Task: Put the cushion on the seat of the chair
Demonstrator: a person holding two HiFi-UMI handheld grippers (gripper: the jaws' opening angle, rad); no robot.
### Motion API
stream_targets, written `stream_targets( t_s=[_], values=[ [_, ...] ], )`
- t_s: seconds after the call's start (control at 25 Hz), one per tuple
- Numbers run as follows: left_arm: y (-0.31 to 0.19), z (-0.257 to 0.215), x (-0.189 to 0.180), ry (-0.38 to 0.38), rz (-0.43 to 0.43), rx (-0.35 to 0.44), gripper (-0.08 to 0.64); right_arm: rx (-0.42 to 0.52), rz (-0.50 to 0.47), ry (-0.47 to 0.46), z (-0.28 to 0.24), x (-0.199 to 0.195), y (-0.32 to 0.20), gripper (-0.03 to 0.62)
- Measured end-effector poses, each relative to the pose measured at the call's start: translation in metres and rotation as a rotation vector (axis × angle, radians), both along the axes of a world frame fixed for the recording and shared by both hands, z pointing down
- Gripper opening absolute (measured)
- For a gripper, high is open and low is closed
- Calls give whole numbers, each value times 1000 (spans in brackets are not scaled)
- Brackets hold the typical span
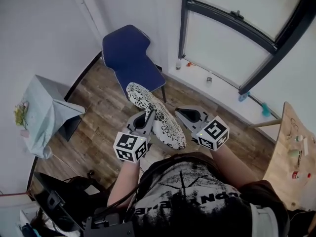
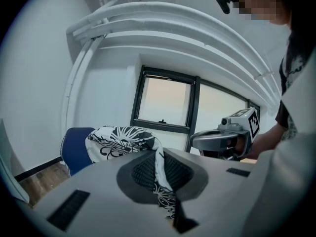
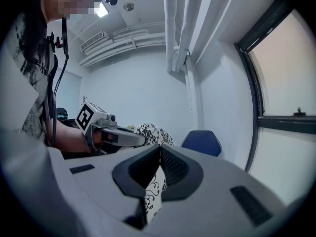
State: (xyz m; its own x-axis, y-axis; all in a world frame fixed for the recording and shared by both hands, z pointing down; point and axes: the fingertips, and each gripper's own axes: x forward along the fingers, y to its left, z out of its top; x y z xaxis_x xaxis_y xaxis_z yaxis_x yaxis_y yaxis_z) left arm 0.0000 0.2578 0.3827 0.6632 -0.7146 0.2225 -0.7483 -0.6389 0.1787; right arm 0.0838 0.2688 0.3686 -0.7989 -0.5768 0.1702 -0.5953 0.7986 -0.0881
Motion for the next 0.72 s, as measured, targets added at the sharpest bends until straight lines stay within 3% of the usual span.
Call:
stream_targets(
  t_s=[0.72],
  values=[
    [-61, 29, -41, 8, -55, -73, 23, -48, -54, -15, 14, -40, -68, 18]
  ],
)
